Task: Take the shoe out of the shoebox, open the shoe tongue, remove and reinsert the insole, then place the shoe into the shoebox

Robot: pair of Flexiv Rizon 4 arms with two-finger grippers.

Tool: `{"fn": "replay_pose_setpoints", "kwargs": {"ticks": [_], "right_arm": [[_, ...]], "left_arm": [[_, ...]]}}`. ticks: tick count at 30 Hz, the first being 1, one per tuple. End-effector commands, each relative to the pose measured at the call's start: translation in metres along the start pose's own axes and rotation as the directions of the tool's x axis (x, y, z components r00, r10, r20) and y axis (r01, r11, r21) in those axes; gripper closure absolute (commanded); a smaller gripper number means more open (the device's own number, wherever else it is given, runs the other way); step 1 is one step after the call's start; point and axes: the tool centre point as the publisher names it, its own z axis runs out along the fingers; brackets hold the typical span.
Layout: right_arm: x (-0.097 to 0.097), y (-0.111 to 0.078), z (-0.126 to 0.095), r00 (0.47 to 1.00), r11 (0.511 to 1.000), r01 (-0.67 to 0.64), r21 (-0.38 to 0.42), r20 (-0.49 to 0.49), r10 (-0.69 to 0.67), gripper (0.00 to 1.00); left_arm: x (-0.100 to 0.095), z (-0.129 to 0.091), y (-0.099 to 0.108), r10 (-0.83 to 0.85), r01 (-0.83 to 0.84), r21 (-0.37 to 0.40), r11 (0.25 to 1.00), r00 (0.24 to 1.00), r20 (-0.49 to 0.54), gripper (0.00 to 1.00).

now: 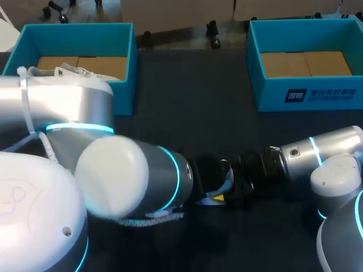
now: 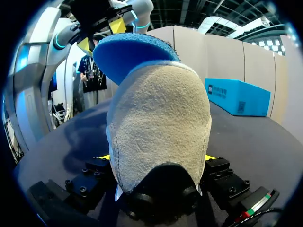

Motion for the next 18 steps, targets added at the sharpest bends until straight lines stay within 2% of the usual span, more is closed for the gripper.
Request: {"fn": "replay_pose_setpoints", "kwargs": {"ticks": [1,6,8,18], "right_arm": [[0.001,0.0,0.002,1.0,1.0,-0.001,0.003,0.001,0.001,1.0],[0.001,0.0,0.002,1.0,1.0,-0.001,0.003,0.001,0.001,1.0],[0.001,0.0,0.002,1.0,1.0,-0.001,0.003,0.001,0.001,1.0],[0.001,0.0,0.002,1.0,1.0,-0.001,0.003,0.001,0.001,1.0]], "left_arm": [[0.016,0.019,-0.004,-0.011,0.01,0.01,1.0,0.999,0.045,0.6],[0.019,0.03,-0.01,-0.017,0.016,0.024,1.0,0.997,0.08,0.57],[0.018,0.034,-0.012,-0.023,0.019,0.036,0.999,0.993,0.113,0.57],[0.012,0.049,-0.017,-0.043,0.039,0.032,0.999,0.988,0.148,0.58]]}}
